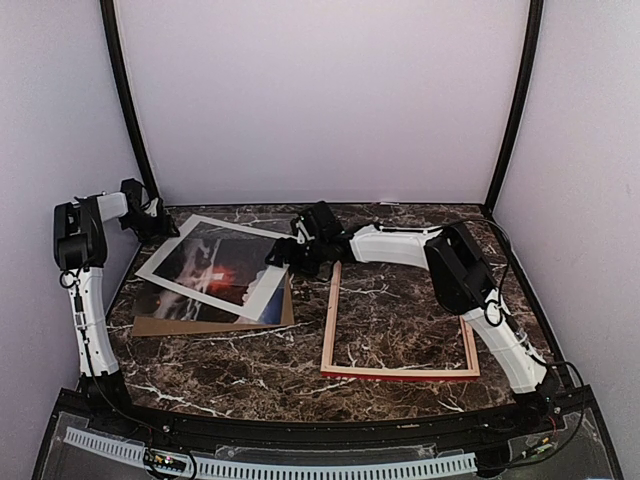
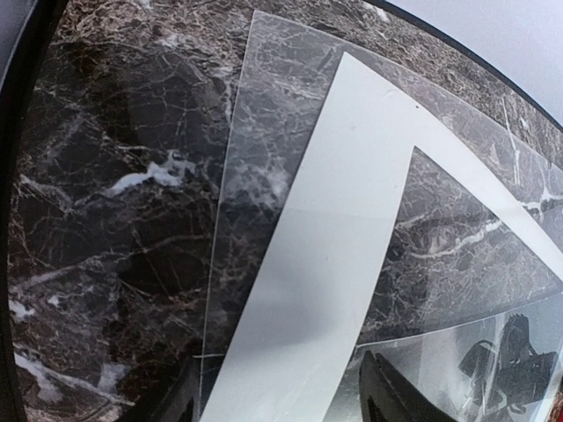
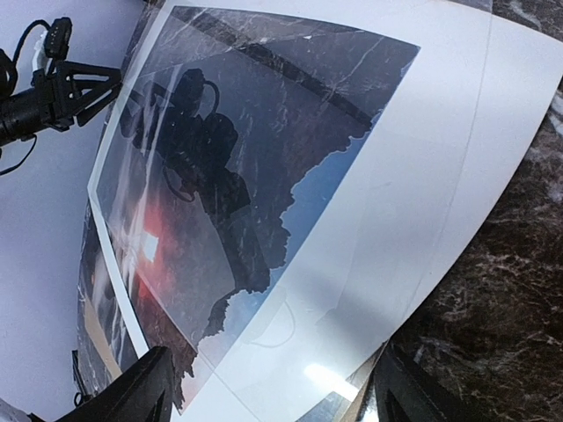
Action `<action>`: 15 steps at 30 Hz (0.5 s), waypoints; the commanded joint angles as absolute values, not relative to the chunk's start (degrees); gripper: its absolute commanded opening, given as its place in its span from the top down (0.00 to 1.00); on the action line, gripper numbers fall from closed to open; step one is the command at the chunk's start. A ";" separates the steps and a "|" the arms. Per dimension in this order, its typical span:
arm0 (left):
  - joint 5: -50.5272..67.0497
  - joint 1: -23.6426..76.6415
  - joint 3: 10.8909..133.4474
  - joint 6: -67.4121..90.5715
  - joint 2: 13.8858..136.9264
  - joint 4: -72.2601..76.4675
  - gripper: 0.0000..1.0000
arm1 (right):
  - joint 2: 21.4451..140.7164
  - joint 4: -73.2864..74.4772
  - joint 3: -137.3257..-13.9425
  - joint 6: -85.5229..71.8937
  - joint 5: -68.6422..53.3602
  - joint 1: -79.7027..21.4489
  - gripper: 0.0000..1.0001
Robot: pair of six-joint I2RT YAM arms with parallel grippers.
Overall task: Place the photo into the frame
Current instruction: Pick up the glass panel from the mat board.
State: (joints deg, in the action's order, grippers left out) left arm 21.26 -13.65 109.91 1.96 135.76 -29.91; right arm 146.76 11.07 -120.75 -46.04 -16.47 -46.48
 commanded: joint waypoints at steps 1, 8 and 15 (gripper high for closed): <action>29.51 -13.45 107.45 2.57 133.97 -35.08 0.41 | 146.96 7.55 -120.19 -47.03 -18.45 -46.36 0.23; 35.91 -13.45 101.15 2.62 128.41 -33.53 0.53 | 142.98 5.28 -113.02 -45.48 -20.06 -44.51 0.30; 38.99 -13.46 97.84 2.14 125.05 -32.51 0.57 | 141.48 5.67 -110.95 -42.85 -22.92 -43.61 0.35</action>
State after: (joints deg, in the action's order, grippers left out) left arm 30.24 -15.22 99.83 2.20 129.95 -28.93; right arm 143.11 7.09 -112.51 -45.04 -19.49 -42.96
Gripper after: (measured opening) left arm 0.431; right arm 0.660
